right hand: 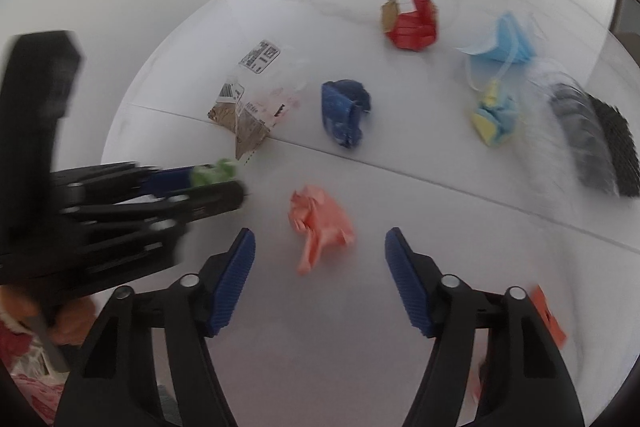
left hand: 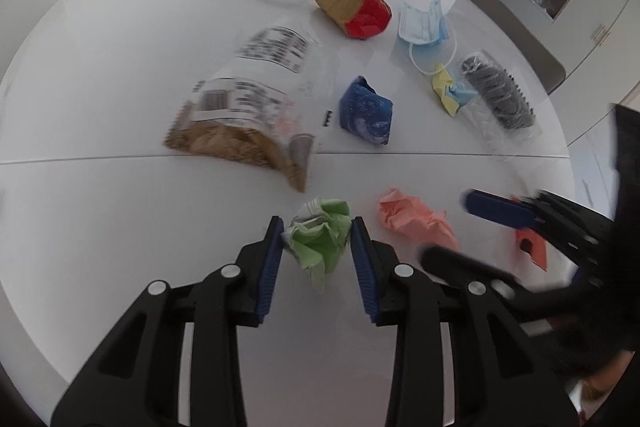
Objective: Collect trash
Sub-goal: 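Grasp the green crumpled paper with the left tool while the right tool grasps the pink paper, then release the green and pink papers into the pink bin with both tools, then grasp the blue crumpled paper with the left tool while the right tool grasps the orange paper, then carry the blue and orange papers over the pink bin with both tools, then open the left tool over the bin while the right tool drops the orange paper in, then grasp the clear snack bag with the left tool while the right tool grasps the plastic bottle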
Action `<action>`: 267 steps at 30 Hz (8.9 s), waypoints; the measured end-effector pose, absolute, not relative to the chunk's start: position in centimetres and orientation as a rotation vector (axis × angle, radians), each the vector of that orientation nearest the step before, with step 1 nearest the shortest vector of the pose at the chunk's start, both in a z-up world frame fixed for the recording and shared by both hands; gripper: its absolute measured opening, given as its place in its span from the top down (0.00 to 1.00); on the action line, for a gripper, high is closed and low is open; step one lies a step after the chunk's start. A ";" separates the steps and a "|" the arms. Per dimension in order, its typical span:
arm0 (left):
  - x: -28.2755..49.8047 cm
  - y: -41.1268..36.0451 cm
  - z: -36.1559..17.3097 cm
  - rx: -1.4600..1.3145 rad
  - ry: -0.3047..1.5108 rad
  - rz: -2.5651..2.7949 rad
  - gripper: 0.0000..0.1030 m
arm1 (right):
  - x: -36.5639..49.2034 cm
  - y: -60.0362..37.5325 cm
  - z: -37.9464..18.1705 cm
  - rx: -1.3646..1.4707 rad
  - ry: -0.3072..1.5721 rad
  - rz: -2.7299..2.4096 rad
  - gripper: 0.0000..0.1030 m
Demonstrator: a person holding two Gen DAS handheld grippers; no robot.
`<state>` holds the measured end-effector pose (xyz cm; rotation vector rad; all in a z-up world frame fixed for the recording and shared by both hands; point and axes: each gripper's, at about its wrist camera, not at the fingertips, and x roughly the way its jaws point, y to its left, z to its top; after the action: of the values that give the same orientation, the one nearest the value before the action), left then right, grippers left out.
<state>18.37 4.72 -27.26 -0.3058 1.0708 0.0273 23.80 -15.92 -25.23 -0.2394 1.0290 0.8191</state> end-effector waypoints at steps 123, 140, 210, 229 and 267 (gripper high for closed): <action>23.8 -1.2 -25.0 -0.196 1.098 -0.020 0.08 | 22.1 -29.8 -23.5 0.027 1.082 0.215 0.03; 30.5 -1.1 -29.6 -0.137 1.125 0.261 0.41 | 24.8 -30.3 -25.7 0.040 1.079 0.254 0.03; -5.9 6.2 -25.4 0.229 1.261 -0.409 0.19 | -5.6 -14.9 -25.8 -0.016 1.253 0.413 0.58; -4.7 9.3 -23.3 0.119 1.233 -0.234 0.12 | -4.6 -15.3 -25.5 -0.028 1.271 0.384 0.03; 20.0 7.7 -19.9 -0.131 1.030 0.089 0.08 | 20.3 -21.7 -16.7 -0.137 1.048 0.339 0.03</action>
<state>19.99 7.72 -19.95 -0.1307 1.0303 0.0891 20.32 -21.72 -16.66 -0.1371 1.0482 0.3390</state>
